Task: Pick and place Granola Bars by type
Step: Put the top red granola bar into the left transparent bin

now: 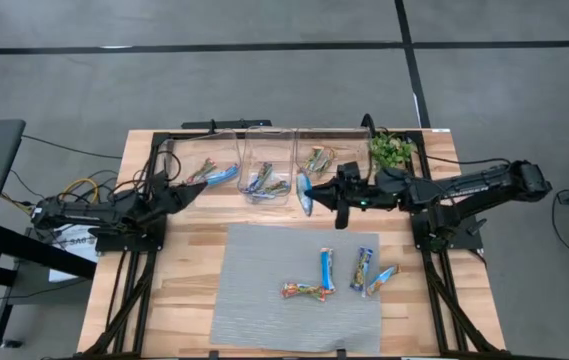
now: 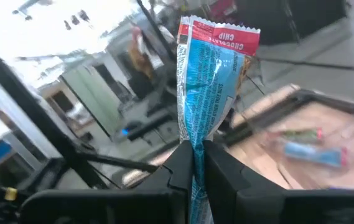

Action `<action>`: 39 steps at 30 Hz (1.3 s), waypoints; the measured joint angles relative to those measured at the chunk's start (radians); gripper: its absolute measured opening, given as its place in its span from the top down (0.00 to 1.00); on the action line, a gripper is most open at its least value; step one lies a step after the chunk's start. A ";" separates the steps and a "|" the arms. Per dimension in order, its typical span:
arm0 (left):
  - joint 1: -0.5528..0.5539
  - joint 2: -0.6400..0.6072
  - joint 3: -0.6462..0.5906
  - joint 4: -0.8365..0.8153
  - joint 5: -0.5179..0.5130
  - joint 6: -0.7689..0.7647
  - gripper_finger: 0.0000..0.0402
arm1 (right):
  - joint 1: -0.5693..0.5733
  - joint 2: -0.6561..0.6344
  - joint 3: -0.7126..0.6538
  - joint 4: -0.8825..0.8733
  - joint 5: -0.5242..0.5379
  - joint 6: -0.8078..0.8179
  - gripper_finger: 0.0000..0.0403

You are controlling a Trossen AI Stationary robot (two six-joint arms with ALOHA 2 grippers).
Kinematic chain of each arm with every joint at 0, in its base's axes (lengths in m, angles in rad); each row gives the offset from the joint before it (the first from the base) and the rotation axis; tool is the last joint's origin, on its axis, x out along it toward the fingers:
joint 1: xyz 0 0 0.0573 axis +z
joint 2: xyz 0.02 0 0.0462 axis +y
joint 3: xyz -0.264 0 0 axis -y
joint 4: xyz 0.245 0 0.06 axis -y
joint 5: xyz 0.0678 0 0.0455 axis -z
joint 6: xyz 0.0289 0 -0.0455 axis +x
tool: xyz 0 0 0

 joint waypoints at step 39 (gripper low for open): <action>0.073 0.771 0.752 -0.137 0.271 0.446 0.63 | -0.116 0.501 0.619 -0.199 -0.223 -0.109 0.93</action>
